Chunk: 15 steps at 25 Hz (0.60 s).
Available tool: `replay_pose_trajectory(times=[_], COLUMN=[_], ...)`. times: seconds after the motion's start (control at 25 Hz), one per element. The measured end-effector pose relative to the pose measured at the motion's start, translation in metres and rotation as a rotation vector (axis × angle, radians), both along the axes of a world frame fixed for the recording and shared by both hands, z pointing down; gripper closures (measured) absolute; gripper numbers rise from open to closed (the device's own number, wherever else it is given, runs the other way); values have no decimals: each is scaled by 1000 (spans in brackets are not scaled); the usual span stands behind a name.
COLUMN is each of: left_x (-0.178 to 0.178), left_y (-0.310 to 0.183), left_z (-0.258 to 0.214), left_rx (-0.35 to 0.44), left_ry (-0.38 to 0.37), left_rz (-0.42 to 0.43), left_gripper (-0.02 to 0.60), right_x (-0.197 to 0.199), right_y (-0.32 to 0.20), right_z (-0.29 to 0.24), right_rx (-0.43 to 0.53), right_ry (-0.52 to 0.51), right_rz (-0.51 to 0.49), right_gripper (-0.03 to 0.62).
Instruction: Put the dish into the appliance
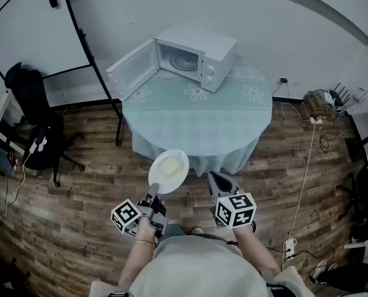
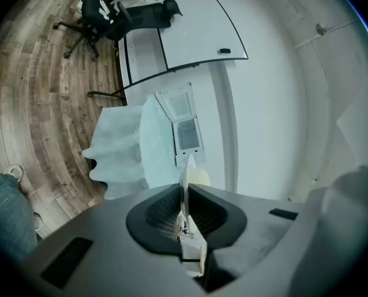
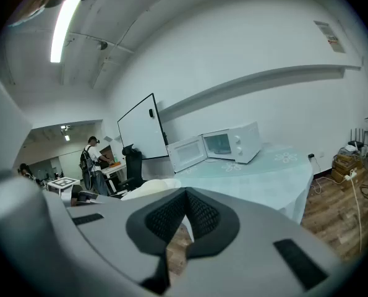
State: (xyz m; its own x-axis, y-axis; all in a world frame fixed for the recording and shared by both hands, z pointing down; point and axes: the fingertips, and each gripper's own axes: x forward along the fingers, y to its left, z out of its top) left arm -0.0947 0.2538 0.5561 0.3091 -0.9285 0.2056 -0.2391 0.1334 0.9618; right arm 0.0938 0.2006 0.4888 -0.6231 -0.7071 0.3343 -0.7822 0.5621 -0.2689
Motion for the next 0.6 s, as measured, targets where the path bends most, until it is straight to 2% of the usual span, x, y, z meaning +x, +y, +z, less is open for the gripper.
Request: replay_pose_trajectory(times=[0.08, 0.2, 0.6], left_x=[5, 10, 18], left_y=[5, 14, 20], left_z=[-5, -11, -13], left_rx=[20, 10, 24], left_ry=[1, -15, -17], left_rz=[15, 21, -8], left_gripper=[543, 545, 543], right_x=[2, 2, 0], right_y=[6, 15, 28], right_z=[-2, -3, -3], right_rx=[1, 1, 46], right_ry=[5, 9, 59], right_rz=[-1, -6, -51], right_gripper=[589, 589, 589])
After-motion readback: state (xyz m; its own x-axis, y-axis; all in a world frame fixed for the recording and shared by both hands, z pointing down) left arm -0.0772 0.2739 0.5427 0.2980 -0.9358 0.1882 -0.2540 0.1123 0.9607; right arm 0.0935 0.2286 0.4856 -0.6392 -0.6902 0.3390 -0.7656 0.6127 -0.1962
